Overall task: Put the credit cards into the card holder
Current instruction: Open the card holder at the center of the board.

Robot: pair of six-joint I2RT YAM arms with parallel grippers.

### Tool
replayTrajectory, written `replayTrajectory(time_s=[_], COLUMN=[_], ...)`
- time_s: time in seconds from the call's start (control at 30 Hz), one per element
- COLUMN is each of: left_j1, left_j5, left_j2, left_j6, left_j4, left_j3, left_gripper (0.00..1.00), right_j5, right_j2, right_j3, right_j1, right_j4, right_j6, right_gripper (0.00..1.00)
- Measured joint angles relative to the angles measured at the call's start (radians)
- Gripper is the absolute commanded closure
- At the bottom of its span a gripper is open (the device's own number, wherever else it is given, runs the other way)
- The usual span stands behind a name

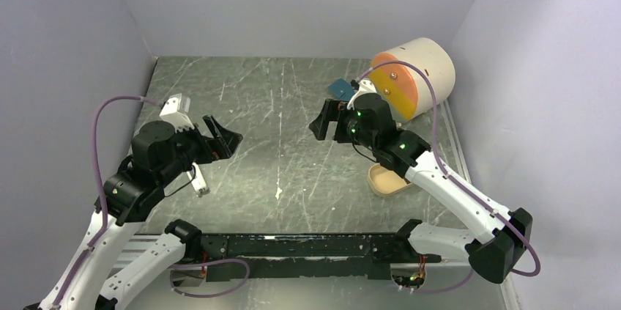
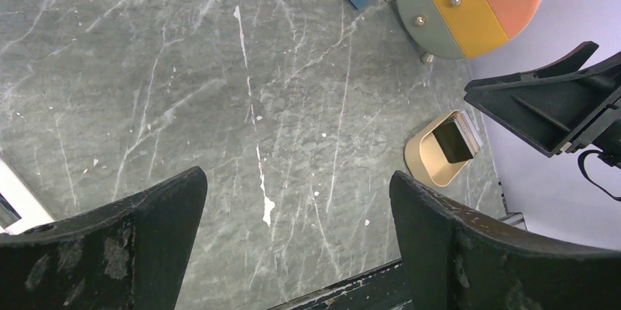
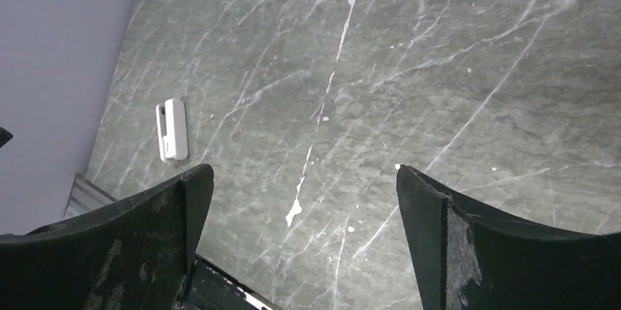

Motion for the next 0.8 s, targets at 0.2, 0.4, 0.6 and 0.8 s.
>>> replayTrajectory(time_s=[0.2,0.4,0.6,0.8], left_j1=[0.0,0.0,0.0,0.0], left_j5=[0.0,0.0,-0.001,0.0], left_j2=[0.005,0.006,0.002,-0.021], left_j6=[0.0,0.0,0.0,0.0], left_j4=[0.0,-0.001,-0.013,-0.013], left_j3=[0.0,0.0,0.0,-0.046], left_gripper=[0.0,0.01,0.0,0.0], right_j5=[0.001,0.006,0.085,0.246], right_j2=[0.009,0.042,0.123,0.319], right_j3=[-0.001,-0.001,0.022,0.143], right_j1=[0.0,0.0,0.0,-0.009], right_j4=[0.0,0.002,0.016,0.004], right_j6=[0.0,-0.002,-0.045,-0.148], right_gripper=[0.0,0.0,0.0,0.0])
